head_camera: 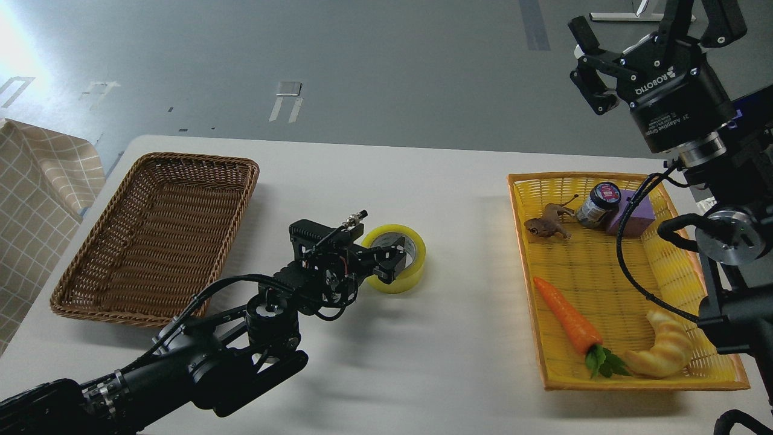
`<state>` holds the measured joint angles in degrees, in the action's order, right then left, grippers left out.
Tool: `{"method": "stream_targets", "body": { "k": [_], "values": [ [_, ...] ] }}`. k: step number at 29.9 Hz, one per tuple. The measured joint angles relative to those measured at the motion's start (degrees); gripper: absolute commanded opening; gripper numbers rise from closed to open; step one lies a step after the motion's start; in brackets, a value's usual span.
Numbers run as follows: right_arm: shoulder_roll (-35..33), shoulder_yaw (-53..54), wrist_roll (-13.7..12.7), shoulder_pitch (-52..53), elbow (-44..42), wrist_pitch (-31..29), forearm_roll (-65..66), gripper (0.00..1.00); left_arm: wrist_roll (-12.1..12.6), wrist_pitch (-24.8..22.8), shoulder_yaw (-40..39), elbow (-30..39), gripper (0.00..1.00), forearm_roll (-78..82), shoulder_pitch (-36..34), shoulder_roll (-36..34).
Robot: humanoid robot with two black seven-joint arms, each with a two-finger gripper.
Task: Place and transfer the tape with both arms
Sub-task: 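Grasp the tape roll rim with the left gripper and lift it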
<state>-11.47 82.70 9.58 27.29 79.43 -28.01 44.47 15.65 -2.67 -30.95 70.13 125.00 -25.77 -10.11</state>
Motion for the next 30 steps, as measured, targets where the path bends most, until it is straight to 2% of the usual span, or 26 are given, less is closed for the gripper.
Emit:
{"method": "stream_targets", "body": {
  "k": [2, 5, 8, 10, 13, 16, 19, 21, 23, 30],
  "values": [
    [0.0, 0.0, 0.0, -0.1, 0.0, 0.0, 0.0, 1.0, 0.0, -0.3, 0.0, 0.0, 0.75, 0.0, 0.0, 0.0],
    [0.0, 0.0, 0.0, -0.5, 0.0, 0.0, 0.0, 1.0, -0.1, -0.6, 0.0, 0.0, 0.62, 0.0, 0.0, 0.0],
    [0.0, 0.0, 0.0, -1.0, 0.1, 0.0, 0.0, 1.0, -0.2, -1.2, 0.0, 0.0, 0.58, 0.0, 0.1, -0.1],
    [0.0, 0.0, 0.0, -1.3, 0.1, 0.0, 0.0, 1.0, -0.2, -1.5, 0.0, 0.0, 0.47, 0.0, 0.2, -0.1],
    [0.0, 0.1, 0.0, -1.6, 0.2, 0.0, 0.0, 1.0, -0.2, -2.4, 0.0, -0.3, 0.38, 0.0, 0.2, -0.3],
    [0.0, 0.1, 0.0, -1.8, 0.2, 0.0, 0.0, 1.0, 0.0, -3.0, 0.0, -1.0, 0.37, 0.0, 0.2, -0.4],
    [0.0, 0.1, 0.0, -1.9, 0.3, 0.0, 0.0, 1.0, 0.1, -3.2, 0.0, -1.7, 0.31, 0.0, -0.1, -0.5],
    [0.0, 0.1, 0.0, -1.9, 0.3, 0.0, 0.0, 1.0, 0.2, -3.2, 0.0, -2.0, 0.19, 0.0, -0.2, -0.5],
    [0.0, 0.1, -0.1, -2.0, 0.4, 0.0, 0.0, 1.0, 0.2, -3.2, 0.0, -2.4, 0.12, 0.0, -0.3, -0.5],
    [0.0, 0.0, -0.1, -2.3, 0.4, 0.0, 0.0, 1.0, 0.6, -3.2, -0.1, -2.9, 0.11, 0.0, -0.7, -0.4]
  ]
}}
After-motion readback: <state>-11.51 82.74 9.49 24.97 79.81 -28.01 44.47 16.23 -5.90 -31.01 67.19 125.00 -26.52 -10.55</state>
